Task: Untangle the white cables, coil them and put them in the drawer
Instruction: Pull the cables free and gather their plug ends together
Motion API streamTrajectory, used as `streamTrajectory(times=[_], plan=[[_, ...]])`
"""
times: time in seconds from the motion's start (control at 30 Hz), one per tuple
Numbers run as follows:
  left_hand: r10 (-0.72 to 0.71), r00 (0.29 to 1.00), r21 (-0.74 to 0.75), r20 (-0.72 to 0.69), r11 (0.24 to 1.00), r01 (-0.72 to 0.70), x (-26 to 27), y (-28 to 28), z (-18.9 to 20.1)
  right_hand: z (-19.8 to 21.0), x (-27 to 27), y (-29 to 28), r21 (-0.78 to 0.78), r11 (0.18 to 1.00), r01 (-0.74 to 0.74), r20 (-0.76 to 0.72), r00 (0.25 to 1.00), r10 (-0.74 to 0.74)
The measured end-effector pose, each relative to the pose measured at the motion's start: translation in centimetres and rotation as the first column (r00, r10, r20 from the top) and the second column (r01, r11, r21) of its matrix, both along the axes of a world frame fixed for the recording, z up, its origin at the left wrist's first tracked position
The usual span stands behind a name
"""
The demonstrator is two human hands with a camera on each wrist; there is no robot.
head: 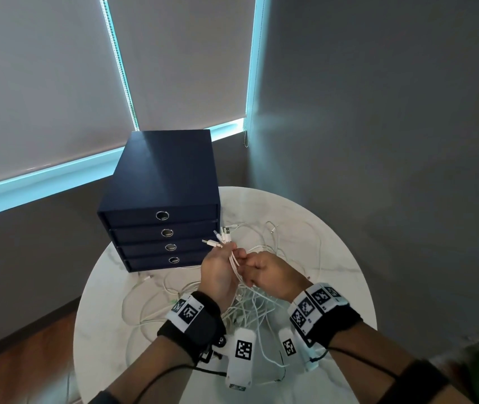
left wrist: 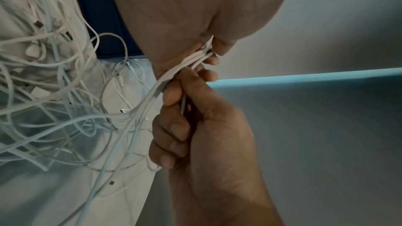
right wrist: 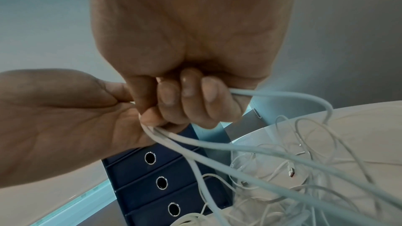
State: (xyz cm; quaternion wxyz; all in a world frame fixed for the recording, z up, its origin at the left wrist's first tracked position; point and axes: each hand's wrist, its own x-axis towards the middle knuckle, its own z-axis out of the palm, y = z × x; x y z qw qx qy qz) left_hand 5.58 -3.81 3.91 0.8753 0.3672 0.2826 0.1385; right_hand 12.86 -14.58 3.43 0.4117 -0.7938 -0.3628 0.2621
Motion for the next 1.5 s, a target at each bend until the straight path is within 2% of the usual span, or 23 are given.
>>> streamTrajectory(times=[0.23, 0.33, 0.43, 0.5, 0.53, 0.6, 0.67, 0.77, 0.83, 0.9, 0.97, 1.03, 1.17, 1.2, 1.23, 1.27, 1.3, 1.33, 1.37, 1.4, 1.43, 1.47, 1.5], plan=[[0.221, 0.971, 0.158, 0.092, 0.959, -0.233, -0.2, 3.0, 0.7, -0.5, 1.9, -3.9, -0.186, 0.98, 0.07, 0.124, 0.991, -0.047], [0.261, 0.959, 0.222, 0.107, 0.934, -0.279, -0.8, 5.5, 1.4, -2.2, 4.8, -8.0, -0.25, 0.933, 0.258, 0.138, 0.964, -0.229], [0.25, 0.963, 0.26, 0.095, 0.928, -0.267, -1.3, 6.7, 1.4, -3.7, 7.3, -11.0, -0.272, 0.845, 0.46, 0.188, 0.887, -0.422], [0.192, 0.978, 0.301, 0.083, 0.931, -0.208, -1.4, 6.5, 1.5, -3.1, 7.9, -11.0, -0.228, 0.794, 0.564, 0.2, 0.825, -0.529], [0.15, 0.986, 0.342, 0.073, 0.925, -0.166, -1.5, 6.0, 1.4, -2.4, 7.9, -10.4, -0.178, 0.779, 0.602, 0.155, 0.799, -0.582], [0.061, 0.997, 0.433, 0.056, 0.898, -0.08, -1.4, 4.8, 1.3, -0.5, 7.2, -8.6, -0.019, 0.783, 0.622, -0.075, 0.78, -0.621], [-0.01, 0.998, 0.464, 0.063, 0.886, -0.021, -1.1, 3.6, 1.1, 1.8, 5.9, -6.8, 0.135, 0.807, 0.574, -0.334, 0.794, -0.509], [-0.072, 0.994, 0.497, 0.078, 0.867, 0.024, -0.4, 2.3, 1.1, 4.8, 3.8, -4.6, 0.275, 0.869, 0.411, -0.598, 0.781, -0.18], [-0.108, 0.991, 0.526, 0.08, 0.849, 0.05, 0.0, 1.4, 1.3, 5.9, 2.6, -3.4, 0.305, 0.91, 0.279, -0.582, 0.811, -0.054], [-0.173, 0.981, 0.525, 0.084, 0.845, 0.104, 0.2, 0.6, 1.2, 6.5, 1.6, -2.3, 0.314, 0.934, 0.169, -0.463, 0.886, -0.005], [-0.208, 0.971, 0.478, 0.115, 0.869, 0.129, 0.3, 0.1, 0.9, 7.2, 1.4, -1.5, 0.357, 0.92, 0.163, -0.389, 0.921, -0.012], [-0.226, 0.966, 0.44, 0.124, 0.885, 0.15, 0.1, 0.1, 0.4, 8.0, 1.9, -1.2, 0.439, 0.858, 0.267, -0.364, 0.926, -0.103], [-0.253, 0.966, 0.437, 0.049, 0.875, 0.207, -0.8, 0.3, -1.4, 11.0, 4.6, -2.4, 0.63, 0.562, 0.535, -0.452, 0.842, -0.295], [-0.224, 0.974, 0.422, 0.034, 0.887, 0.189, -1.0, 0.5, -2.1, 11.7, 5.3, -2.8, 0.643, 0.508, 0.573, -0.47, 0.819, -0.328], [-0.192, 0.981, 0.407, 0.022, 0.898, 0.167, -1.1, 0.6, -2.7, 11.9, 6.1, -3.4, 0.626, 0.493, 0.604, -0.469, 0.797, -0.38], [-0.164, 0.986, 0.397, 0.006, 0.906, 0.149, -1.2, 0.8, -3.1, 11.8, 6.7, -3.8, 0.587, 0.513, 0.626, -0.449, 0.779, -0.437], [-0.146, 0.989, 0.392, -0.013, 0.909, 0.14, -1.2, 0.9, -3.3, 11.4, 7.2, -4.1, 0.516, 0.575, 0.635, -0.367, 0.77, -0.522], [-0.139, 0.99, 0.395, -0.036, 0.907, 0.142, -1.1, 1.0, -3.4, 10.7, 7.6, -4.4, 0.385, 0.679, 0.625, -0.163, 0.77, -0.617], [-0.141, 0.988, 0.408, -0.06, 0.9, 0.153, -1.1, 1.0, -3.3, 9.9, 7.7, -4.6, 0.175, 0.781, 0.6, 0.155, 0.767, -0.623], [-0.152, 0.985, 0.429, -0.084, 0.886, 0.174, -1.1, 1.0, -3.1, 9.1, 7.3, -4.8, -0.077, 0.817, 0.571, 0.438, 0.755, -0.487], [-0.168, 0.98, 0.455, -0.109, 0.868, 0.199, -1.0, 0.8, -2.9, 8.6, 6.3, -4.8, -0.251, 0.81, 0.53, 0.615, 0.734, -0.289], [-0.186, 0.974, 0.477, -0.128, 0.85, 0.225, -0.8, 0.6, -2.7, 7.9, 5.3, -4.6, -0.338, 0.827, 0.449, 0.675, 0.728, -0.119], [-0.205, 0.97, 0.492, -0.133, 0.836, 0.244, -0.7, 0.3, -2.4, 7.3, 4.4, -4.2, -0.39, 0.856, 0.338, 0.663, 0.748, 0.007]])
